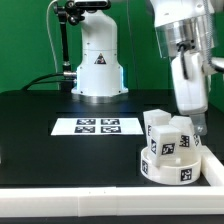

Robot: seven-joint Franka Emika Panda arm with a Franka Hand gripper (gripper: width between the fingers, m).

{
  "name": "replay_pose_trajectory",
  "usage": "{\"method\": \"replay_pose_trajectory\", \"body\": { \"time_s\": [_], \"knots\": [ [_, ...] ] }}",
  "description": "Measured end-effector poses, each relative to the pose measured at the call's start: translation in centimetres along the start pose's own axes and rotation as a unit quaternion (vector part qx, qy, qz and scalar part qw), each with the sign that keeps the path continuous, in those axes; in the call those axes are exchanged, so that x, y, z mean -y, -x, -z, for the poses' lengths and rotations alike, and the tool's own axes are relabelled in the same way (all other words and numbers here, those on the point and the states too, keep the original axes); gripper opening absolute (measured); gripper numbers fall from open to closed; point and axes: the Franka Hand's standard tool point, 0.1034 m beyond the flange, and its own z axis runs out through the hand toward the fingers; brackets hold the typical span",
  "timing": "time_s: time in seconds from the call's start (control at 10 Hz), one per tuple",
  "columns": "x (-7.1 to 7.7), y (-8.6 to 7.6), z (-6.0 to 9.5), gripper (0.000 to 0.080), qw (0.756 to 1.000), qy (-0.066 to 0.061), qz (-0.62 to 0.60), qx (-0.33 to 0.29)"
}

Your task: Assemble stool

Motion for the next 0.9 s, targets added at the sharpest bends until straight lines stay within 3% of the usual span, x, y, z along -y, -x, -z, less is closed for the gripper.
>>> {"method": "replay_pose_trajectory", "body": {
  "time_s": [0.2,0.6,0.8,0.9],
  "knots": [
    [0.22,1.09,1.48,0.0648,1.0,0.002,0.013,0.01],
    [0.14,1.04,1.26,0.0649,0.987,0.004,0.161,0.007],
    [-0.09,1.18,1.3,0.0649,0.942,0.044,0.331,-0.015],
    [0.19,1.31,1.67,0.0649,0.908,0.053,0.416,-0.018]
  ]
}}
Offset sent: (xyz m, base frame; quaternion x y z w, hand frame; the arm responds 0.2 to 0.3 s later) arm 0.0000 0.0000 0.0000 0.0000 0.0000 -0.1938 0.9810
